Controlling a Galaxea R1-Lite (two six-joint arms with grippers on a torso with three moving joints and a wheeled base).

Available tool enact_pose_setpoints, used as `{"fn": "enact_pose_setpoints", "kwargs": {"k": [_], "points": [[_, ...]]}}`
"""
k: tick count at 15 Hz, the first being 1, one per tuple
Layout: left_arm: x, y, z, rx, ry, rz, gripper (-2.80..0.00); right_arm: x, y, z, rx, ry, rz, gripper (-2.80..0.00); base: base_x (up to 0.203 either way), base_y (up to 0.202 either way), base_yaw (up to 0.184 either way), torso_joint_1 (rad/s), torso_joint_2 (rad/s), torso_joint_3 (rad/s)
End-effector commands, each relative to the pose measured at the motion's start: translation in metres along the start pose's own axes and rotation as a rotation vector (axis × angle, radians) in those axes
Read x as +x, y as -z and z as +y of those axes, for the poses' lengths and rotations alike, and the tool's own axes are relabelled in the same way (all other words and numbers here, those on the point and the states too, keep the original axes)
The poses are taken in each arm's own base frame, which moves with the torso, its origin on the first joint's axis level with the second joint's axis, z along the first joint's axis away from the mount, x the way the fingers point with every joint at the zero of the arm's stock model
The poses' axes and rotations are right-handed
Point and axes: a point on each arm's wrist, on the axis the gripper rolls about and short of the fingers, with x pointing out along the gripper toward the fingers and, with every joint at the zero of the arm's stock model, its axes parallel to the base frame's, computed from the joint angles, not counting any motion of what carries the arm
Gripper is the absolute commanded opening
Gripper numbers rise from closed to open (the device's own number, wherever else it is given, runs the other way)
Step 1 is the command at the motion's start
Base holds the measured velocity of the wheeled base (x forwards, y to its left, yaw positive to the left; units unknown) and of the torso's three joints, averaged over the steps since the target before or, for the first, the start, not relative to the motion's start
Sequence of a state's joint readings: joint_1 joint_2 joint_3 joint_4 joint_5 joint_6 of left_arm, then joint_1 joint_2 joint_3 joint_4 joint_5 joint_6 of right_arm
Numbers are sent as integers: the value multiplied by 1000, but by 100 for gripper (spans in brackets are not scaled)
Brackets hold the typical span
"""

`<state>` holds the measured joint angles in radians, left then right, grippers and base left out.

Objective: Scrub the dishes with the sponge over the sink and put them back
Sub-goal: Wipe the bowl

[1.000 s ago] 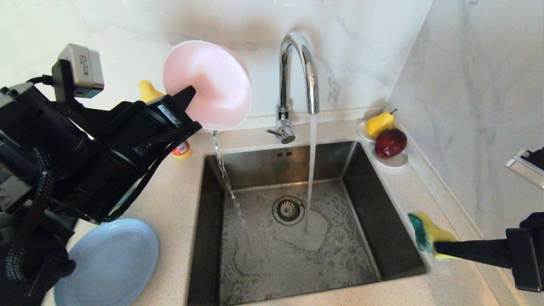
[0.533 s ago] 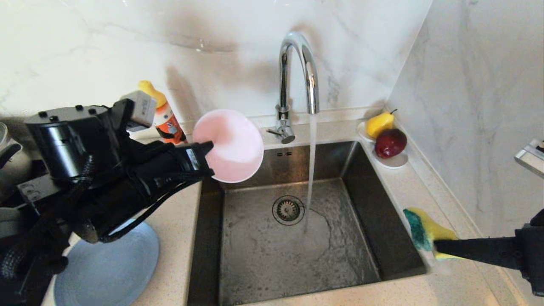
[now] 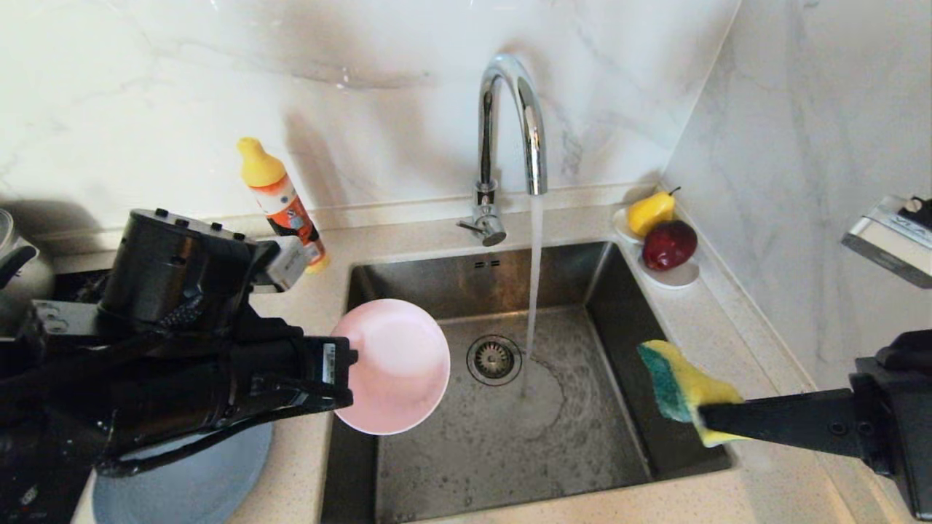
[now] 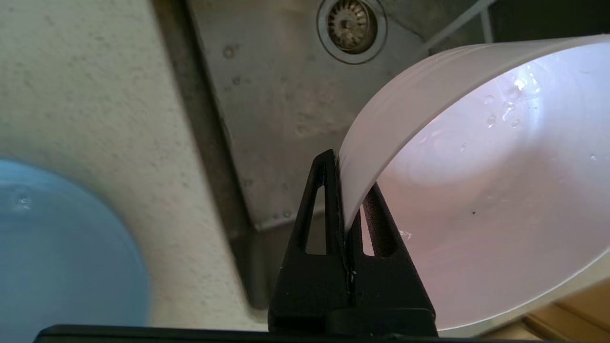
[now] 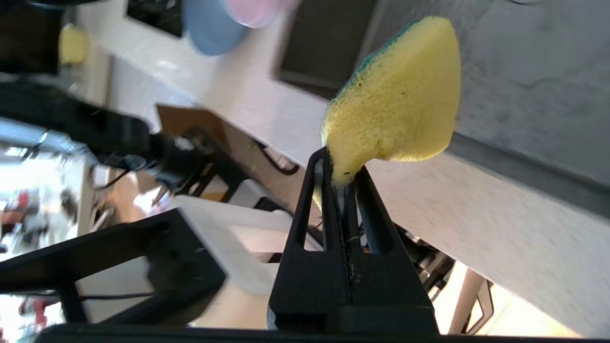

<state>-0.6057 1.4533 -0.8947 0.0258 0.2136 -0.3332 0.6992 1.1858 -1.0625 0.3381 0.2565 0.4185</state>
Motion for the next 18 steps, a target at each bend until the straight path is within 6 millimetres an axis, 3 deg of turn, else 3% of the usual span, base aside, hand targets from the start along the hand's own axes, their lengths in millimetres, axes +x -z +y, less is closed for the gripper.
{"fn": "enact_pose_setpoints", "kwargs": {"k": [1,3,10,18], "points": [[13,13,-19,40,-100,5,-280,13,-5,11,-24,-43,40,-280,0,0,0,0,0,0],[16,18,-38,23,-124,-69,-280,20,-10,21,-40,-62,74,-280,0,0,0,0,0,0],[21,27,-61,9,-91,-183,-280,72,-20,44,-74,-109,174,-280,0,0,0,0,0,0],[7,22,-57,-21,-66,-227,-280,128,-22,49,-78,-90,250,-280,0,0,0,0,0,0]]}}
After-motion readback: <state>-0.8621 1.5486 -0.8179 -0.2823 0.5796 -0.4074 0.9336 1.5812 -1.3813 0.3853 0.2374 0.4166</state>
